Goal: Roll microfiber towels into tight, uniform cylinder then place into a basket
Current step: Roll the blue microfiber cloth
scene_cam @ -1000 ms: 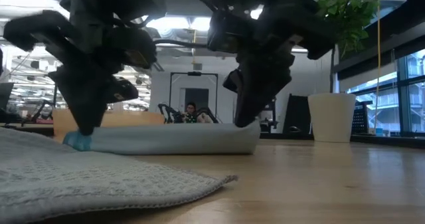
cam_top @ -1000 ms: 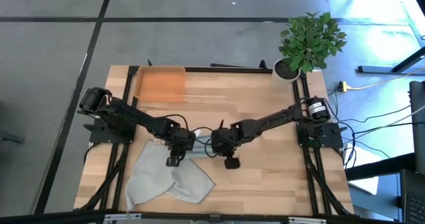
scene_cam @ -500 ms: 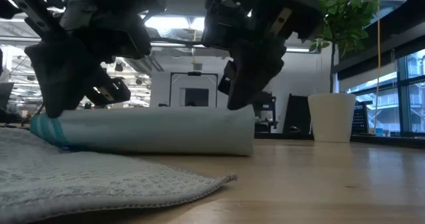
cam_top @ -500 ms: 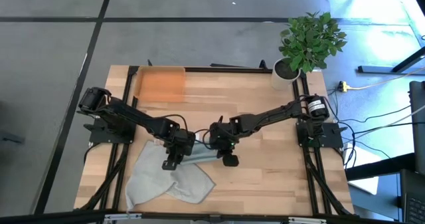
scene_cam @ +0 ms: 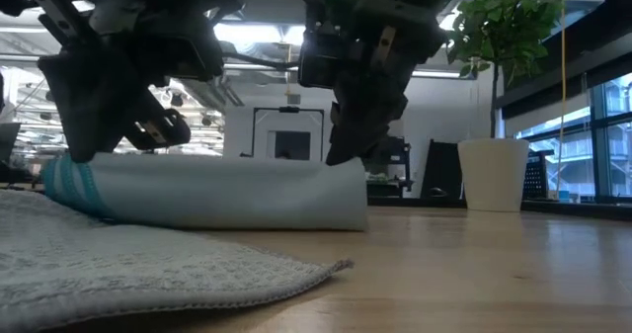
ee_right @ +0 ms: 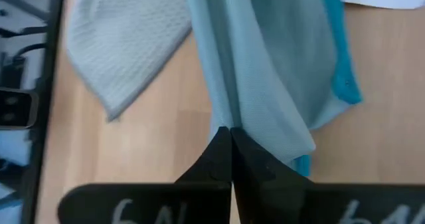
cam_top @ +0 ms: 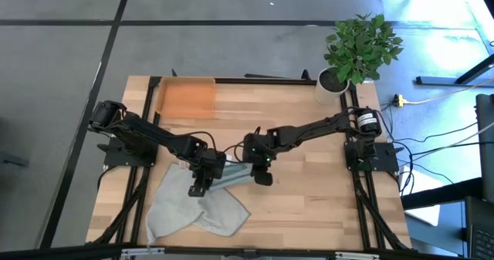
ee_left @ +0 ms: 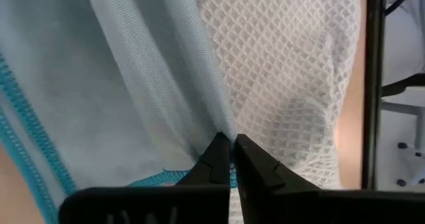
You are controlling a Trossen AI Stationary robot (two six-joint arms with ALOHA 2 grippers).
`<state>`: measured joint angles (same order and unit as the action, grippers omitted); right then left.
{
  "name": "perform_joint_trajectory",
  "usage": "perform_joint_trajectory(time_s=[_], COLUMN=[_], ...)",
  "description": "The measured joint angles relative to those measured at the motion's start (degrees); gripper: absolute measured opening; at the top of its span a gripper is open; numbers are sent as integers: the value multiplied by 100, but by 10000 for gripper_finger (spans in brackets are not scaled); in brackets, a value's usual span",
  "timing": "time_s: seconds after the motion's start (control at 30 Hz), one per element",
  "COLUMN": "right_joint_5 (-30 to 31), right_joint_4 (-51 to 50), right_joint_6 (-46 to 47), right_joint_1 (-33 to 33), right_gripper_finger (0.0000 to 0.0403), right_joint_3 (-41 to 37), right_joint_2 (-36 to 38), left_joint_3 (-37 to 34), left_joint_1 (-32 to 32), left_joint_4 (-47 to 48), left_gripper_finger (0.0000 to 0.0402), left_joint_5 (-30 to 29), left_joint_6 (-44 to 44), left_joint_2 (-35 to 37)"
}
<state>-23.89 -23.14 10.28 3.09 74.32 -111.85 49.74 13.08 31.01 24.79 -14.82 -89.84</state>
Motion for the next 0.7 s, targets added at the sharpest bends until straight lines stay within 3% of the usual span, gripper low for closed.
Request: perform_joint_trajectory(time_s=[0.27, 0.6, 0.7], right_joint_5=[-923, -1012, -1202], right_joint_4=[-92, -111, -82], right_joint_6=[-155, 0, -26], right_joint_1=[71, 120, 85], right_gripper_finger=[0, 0, 0], right_joint_3=[2, 2, 4], right_joint_2=[0, 0, 0], left_joint_3=[11, 15, 15], left_joint_1=[68, 29, -35], left_joint_4=[-142, -190, -205], left_gripper_finger=[0, 0, 0], left_joint_5=[208, 408, 743], left_joint_6=[-162, -451, -302], left_joint_2=[-7, -9, -11])
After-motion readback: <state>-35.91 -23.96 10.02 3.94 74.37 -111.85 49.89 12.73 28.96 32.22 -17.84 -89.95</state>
